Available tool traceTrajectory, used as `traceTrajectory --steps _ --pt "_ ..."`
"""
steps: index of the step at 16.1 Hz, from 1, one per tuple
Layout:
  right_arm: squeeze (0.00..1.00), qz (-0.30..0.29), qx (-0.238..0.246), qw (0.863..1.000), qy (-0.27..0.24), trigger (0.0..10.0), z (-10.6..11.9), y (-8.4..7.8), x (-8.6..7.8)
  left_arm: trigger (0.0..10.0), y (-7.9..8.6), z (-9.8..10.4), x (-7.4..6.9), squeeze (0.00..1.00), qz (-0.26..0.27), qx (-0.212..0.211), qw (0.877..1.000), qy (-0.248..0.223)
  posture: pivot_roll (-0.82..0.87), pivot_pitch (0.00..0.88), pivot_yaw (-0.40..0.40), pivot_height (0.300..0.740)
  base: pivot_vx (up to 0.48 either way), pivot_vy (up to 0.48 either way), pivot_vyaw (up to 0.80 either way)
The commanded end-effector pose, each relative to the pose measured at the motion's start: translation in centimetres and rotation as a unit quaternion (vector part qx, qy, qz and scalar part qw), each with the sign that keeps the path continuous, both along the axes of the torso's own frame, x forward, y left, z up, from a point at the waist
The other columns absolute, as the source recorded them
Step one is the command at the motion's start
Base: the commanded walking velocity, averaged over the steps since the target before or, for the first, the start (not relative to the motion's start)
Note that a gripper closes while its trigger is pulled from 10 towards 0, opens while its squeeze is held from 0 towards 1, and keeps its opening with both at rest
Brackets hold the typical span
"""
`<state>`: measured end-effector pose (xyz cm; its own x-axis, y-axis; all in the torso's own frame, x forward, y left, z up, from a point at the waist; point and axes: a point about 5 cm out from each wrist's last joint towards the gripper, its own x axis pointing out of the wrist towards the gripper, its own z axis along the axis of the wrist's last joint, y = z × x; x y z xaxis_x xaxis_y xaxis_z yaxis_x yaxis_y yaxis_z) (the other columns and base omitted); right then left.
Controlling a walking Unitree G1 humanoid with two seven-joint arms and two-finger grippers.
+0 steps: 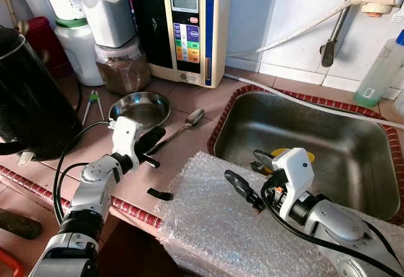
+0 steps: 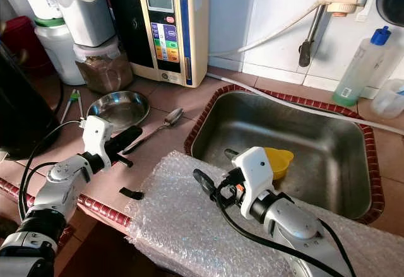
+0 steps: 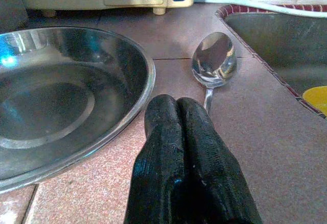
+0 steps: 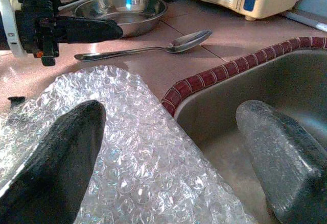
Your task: Kitchen organization
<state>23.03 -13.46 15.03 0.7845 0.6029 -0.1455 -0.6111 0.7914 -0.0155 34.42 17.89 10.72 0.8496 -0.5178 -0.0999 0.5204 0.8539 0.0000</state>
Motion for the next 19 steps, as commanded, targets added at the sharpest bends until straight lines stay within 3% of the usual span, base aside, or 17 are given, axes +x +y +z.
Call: traceTrajectory --steps 1,4,5,6,7,11,16,19 --pt "0.0 0.007 0.0 1.0 -0.005 10.0 0.4 0.2 -0.2 0.0 -0.1 0.5 0.3 0.0 -0.008 0.01 1.0 -0.005 -0.06 0.031 0.073 0.74 0.0 0.0 0.0" --pt "0.0 0.006 -0.001 1.0 -0.006 10.0 0.3 0.2 -0.1 0.0 -0.4 1.7 0.4 0.0 -0.03 -0.001 0.999 -0.042 -0.06 0.027 0.069 0.74 0.0 0.0 0.0" --pt "0.0 0.008 -0.001 1.0 -0.005 10.0 0.4 0.1 -0.2 1.7 -0.8 2.9 0.1 0.0 -0.071 0.006 0.995 -0.074 -0.06 0.029 0.067 0.74 0.0 0.0 0.0" --pt "0.0 0.012 0.0 1.0 -0.003 10.0 0.4 0.2 -0.3 10.0 -1.1 3.4 -0.1 0.0 -0.103 0.013 0.991 -0.084 -0.06 0.029 0.066 0.74 0.0 0.0 0.0" --pt "0.0 0.018 -0.003 1.0 0.003 10.0 0.3 0.1 -0.7 10.0 -1.8 3.8 -0.3 1.0 -0.135 0.015 0.987 -0.091 -0.05 0.028 0.063 0.74 0.0 0.0 0.0" --pt "0.0 0.035 -0.003 0.999 0.028 10.0 0.1 -0.4 -2.4 10.0 -4.0 4.0 -0.5 1.0 -0.199 0.026 0.974 -0.102 -0.08 0.033 0.069 0.74 0.0 0.0 0.0" --pt "0.0 0.046 0.019 0.997 0.055 10.0 0.3 -0.8 -4.7 10.0 -5.7 4.0 0.4 1.0 -0.204 0.02 0.973 -0.103 -0.11 0.056 0.074 0.74 0.0 0.0 0.0" --pt "0.0 0.031 0.018 0.998 0.049 10.0 0.6 -0.7 -5.0 10.0 -7.0 4.8 1.3 1.0 -0.212 0.035 0.969 -0.12 -0.12 0.072 0.08 0.74 0.0 0.0 0.0"
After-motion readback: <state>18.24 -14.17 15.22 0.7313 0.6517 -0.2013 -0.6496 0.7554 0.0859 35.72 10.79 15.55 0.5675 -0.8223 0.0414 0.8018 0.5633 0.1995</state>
